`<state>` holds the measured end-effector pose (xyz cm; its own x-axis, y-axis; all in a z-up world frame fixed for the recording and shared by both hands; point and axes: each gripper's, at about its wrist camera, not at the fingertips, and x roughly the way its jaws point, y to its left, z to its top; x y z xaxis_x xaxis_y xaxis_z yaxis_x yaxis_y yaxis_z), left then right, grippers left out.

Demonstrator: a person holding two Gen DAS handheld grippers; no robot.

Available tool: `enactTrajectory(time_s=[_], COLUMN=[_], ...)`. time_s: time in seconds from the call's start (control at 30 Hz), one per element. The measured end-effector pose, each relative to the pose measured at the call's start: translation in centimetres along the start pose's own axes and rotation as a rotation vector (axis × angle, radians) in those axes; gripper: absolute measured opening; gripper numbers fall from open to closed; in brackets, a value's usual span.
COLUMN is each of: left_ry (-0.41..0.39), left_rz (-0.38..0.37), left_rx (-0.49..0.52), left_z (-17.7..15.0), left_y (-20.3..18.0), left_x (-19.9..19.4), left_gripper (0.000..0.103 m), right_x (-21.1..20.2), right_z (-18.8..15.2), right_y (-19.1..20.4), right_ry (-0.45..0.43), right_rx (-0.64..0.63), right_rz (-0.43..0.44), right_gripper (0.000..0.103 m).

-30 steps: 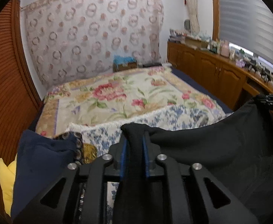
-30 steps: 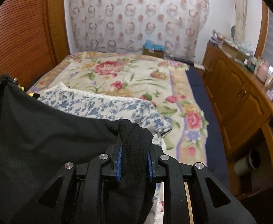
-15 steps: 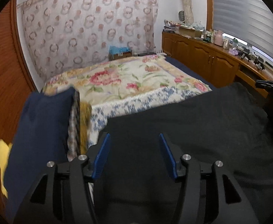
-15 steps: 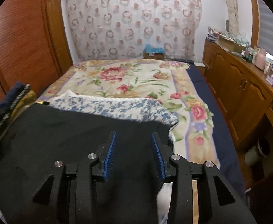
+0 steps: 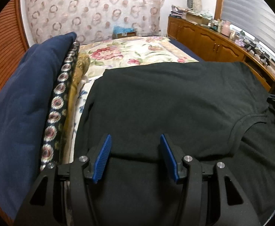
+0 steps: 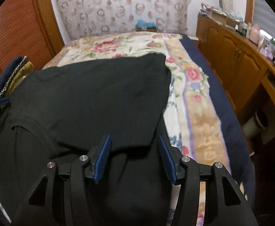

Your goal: Fold small clothes

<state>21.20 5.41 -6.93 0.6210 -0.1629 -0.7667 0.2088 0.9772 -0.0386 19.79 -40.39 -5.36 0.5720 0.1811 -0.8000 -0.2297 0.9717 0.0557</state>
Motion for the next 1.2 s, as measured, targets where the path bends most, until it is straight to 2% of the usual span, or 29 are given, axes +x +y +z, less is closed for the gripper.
enactTrajectory(time_s=[0.27, 0.43, 0.9, 1.0, 1.07, 1.17, 1.2], left_ry=[-0.013, 0.012, 0.009, -0.008, -0.016, -0.017, -0.020], left_rz=[0.056, 0.079, 0.060, 0.063, 0.062, 0.041, 0.037], left_rx=[-0.041, -0.065, -0.149, -0.160, -0.184, -0.192, -0.185], left_z=[-0.8, -1.6, -0.6, -0.6, -0.5, -0.6, -0.6], left_y=[0.3, 0.7, 1.8, 1.8, 2.1, 2.4, 2.3], left_x=[-0.5, 0.1, 1.4, 1.2, 1.1, 1.2, 1.1], left_gripper=[0.053, 0.053, 0.053, 0.036, 0.018, 0.004, 0.004], right_x=[1.1, 1.7, 1.6, 1.5, 1.3, 0.9, 0.7], right_z=[0.5, 0.4, 0.3, 0.2, 0.2, 0.3, 0.3], right_y=[0.4, 0.9, 1.0, 1.4, 1.4, 1.5, 1.6], right_ry=[-0.025, -0.036, -0.036, -0.042, -0.049, -0.065, -0.071], right_rx=[0.011, -0.009, -0.020, -0.033, -0.042, -0.061, -0.064], right_rz=[0.045, 0.026, 0.009, -0.008, -0.020, -0.006, -0.005], right_gripper=[0.053, 0.054, 0.053, 0.039, 0.019, 0.007, 0.006])
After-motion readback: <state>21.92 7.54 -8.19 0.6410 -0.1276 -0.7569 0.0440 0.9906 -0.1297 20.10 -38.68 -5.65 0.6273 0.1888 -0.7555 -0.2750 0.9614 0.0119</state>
